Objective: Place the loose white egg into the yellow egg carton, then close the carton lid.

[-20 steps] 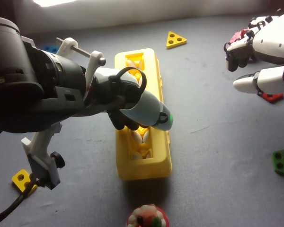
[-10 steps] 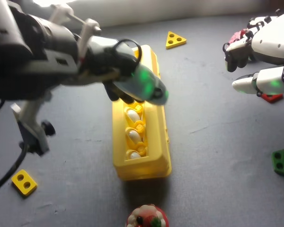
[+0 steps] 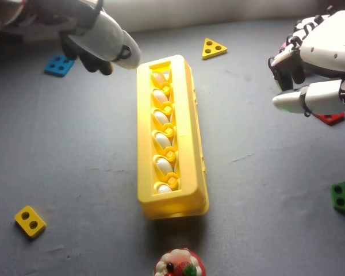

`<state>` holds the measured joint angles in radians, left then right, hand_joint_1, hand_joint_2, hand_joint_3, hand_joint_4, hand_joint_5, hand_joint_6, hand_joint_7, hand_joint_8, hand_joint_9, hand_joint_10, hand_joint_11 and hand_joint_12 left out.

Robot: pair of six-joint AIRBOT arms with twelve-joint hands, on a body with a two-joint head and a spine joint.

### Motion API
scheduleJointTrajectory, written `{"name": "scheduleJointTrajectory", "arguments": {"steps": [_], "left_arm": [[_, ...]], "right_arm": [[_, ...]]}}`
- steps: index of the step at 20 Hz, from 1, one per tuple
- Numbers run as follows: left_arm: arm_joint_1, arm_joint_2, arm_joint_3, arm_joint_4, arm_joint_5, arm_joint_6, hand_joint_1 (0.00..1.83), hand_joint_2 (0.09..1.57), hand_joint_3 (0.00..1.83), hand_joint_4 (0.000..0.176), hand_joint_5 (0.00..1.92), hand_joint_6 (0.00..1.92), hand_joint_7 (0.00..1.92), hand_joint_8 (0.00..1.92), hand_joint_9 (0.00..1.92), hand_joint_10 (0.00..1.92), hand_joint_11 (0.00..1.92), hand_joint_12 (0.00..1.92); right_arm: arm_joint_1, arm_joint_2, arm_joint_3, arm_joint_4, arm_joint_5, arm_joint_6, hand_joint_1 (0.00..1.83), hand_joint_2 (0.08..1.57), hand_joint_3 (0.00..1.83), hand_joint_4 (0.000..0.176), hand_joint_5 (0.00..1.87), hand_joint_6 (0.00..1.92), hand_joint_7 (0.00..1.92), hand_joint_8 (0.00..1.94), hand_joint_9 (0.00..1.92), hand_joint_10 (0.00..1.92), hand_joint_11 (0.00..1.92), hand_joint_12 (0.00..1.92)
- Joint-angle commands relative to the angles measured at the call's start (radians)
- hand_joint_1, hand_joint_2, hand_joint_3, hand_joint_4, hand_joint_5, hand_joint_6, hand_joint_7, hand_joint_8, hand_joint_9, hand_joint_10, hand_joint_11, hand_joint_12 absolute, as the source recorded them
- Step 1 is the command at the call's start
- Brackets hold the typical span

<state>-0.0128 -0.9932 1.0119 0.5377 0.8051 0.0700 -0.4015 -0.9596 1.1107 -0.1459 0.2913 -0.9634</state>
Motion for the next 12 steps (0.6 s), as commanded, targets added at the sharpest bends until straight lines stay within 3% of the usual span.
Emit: {"name": "scheduleJointTrajectory", "arguments": {"steps": [1, 2, 3, 4, 5, 7, 8, 9, 10, 12], "left_arm": [[-0.017, 0.004, 0.003, 0.03, -0.053, 0.013, 0.33, 1.35, 0.0, 0.0, 0.81, 0.28, 0.63, 1.17, 0.5, 1.44, 0.3, 1.78], [-0.024, 0.006, 0.003, 0.03, -0.054, 0.029, 0.34, 1.34, 0.0, 0.0, 0.78, 0.67, 0.64, 1.38, 0.55, 1.6, 0.39, 1.86], [-0.029, 0.006, 0.004, 0.03, -0.055, 0.052, 0.34, 1.34, 0.0, 0.0, 0.78, 0.67, 0.64, 1.38, 0.55, 1.6, 0.39, 1.86], [-0.036, 0.006, 0.003, 0.03, -0.056, 0.08, 0.3, 1.34, 0.0, 0.0, 0.78, 1.14, 0.75, 1.52, 0.68, 1.73, 0.58, 1.89], [-0.045, 0.006, 0.001, 0.031, -0.058, 0.115, 0.3, 1.34, 0.0, 0.0, 0.78, 1.14, 0.75, 1.52, 0.68, 1.73, 0.58, 1.89], [-0.055, 0.006, -0.006, 0.048, -0.06, 0.153, 0.19, 1.36, 0.0, 0.0, 0.86, 1.4, 0.96, 1.58, 0.92, 1.8, 0.82, 1.92], [-0.058, 0.006, -0.007, 0.049, -0.061, 0.163, 0.17, 1.35, 0.0, 0.0, 0.93, 1.55, 1.06, 1.6, 1.02, 1.81, 0.96, 1.92], [-0.059, 0.007, -0.007, 0.049, -0.064, 0.176, 0.16, 1.36, 0.0, 0.0, 0.96, 1.62, 1.1, 1.62, 1.07, 1.82, 1.02, 1.92], [-0.059, 0.008, -0.007, 0.05, -0.068, 0.184, 0.14, 1.36, 0.0, 0.0, 0.96, 1.62, 1.11, 1.61, 1.1, 1.8, 1.04, 1.92], [-0.059, 0.012, -0.009, 0.05, -0.076, 0.187, 0.17, 1.36, 0.0, 0.0, 0.99, 1.64, 1.15, 1.61, 1.14, 1.8, 1.08, 1.92]], "right_arm": [[0.005, 0.012, -0.003, -0.004, 0.152, 0.001, 0.19, 1.29, 0.01, 0.0, 0.77, 1.33, 0.84, 1.43, 0.65, 1.7, 0.52, 1.92], [0.004, 0.017, -0.011, -0.02, 0.169, 0.004, 0.2, 1.29, 0.0, 0.0, 0.83, 1.37, 0.93, 1.46, 0.73, 1.76, 0.59, 1.92], [0.003, 0.023, -0.016, -0.061, 0.187, 0.04, 0.2, 1.29, 0.0, 0.0, 0.83, 1.37, 0.93, 1.46, 0.73, 1.76, 0.59, 1.92], [0.001, 0.029, -0.018, -0.122, 0.216, 0.108, 0.24, 1.31, 0.01, 0.0, 0.92, 1.49, 1.1, 1.66, 0.98, 1.91, 0.83, 1.92], [0.001, 0.037, -0.019, -0.194, 0.249, 0.182, 0.24, 1.31, 0.01, 0.0, 0.92, 1.49, 1.1, 1.66, 0.98, 1.91, 0.83, 1.92], [0.0, 0.052, -0.021, -0.331, 0.328, 0.324, 0.18, 1.34, 0.01, 0.0, 1.13, 1.72, 1.25, 1.84, 1.23, 1.92, 1.2, 1.92], [-0.001, 0.058, -0.021, -0.383, 0.359, 0.375, 0.2, 1.36, 0.01, 0.089, 1.26, 1.74, 1.32, 1.87, 1.33, 1.92, 1.34, 1.92], [-0.005, 0.065, -0.021, -0.433, 0.404, 0.422, 0.19, 1.38, 0.01, 0.159, 1.29, 1.81, 1.38, 1.9, 1.41, 1.92, 1.43, 1.92], [-0.009, 0.072, -0.021, -0.482, 0.46, 0.459, 0.18, 1.38, 0.01, 0.173, 1.31, 1.85, 1.41, 1.93, 1.46, 1.92, 1.47, 1.92], [-0.01, 0.076, -0.022, -0.526, 0.498, 0.486, 0.16, 1.4, 0.01, 0.176, 1.3, 1.87, 1.42, 1.94, 1.49, 1.92, 1.5, 1.92]]}}
